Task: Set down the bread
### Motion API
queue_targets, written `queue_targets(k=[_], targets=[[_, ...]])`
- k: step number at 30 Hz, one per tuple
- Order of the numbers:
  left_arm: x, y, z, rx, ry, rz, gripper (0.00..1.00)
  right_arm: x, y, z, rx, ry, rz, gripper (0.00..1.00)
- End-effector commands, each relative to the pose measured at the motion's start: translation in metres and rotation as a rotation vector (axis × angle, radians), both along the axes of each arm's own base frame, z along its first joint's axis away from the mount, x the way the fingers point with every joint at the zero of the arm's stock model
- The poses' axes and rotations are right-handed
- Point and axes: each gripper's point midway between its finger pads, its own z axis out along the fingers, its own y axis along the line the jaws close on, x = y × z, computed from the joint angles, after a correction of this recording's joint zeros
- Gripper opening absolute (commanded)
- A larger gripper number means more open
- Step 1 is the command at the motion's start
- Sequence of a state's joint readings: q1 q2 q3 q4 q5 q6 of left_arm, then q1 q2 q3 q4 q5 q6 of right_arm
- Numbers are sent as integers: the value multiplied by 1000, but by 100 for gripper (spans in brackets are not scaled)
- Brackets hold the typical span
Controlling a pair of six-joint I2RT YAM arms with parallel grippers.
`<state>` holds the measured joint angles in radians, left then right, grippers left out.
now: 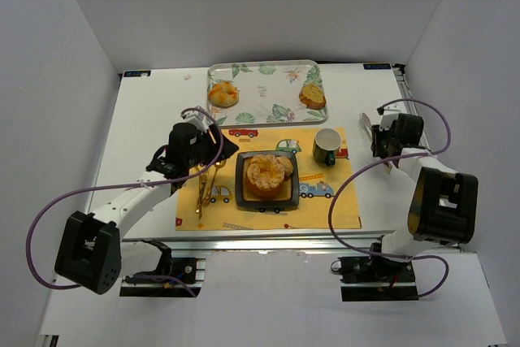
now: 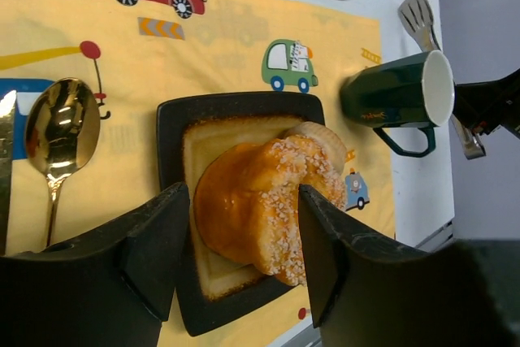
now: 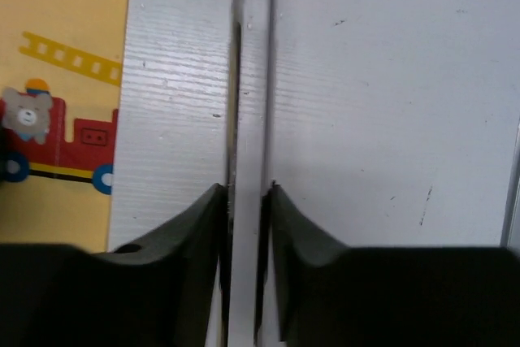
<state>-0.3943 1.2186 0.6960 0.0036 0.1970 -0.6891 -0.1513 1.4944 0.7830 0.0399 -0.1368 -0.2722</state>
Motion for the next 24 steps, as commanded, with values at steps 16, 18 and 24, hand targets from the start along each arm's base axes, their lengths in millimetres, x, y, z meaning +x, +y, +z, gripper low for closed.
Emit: queue_targets(k=[16, 18, 24], targets=[[7, 12, 23, 74, -55, 38, 69, 18, 0, 105, -68, -172, 196, 90], [9, 14, 26, 77, -63, 51, 69, 26, 0, 125, -48, -183, 144, 89], [12, 20, 34, 74, -90, 93, 69, 50, 34, 191, 127, -192, 133, 90]])
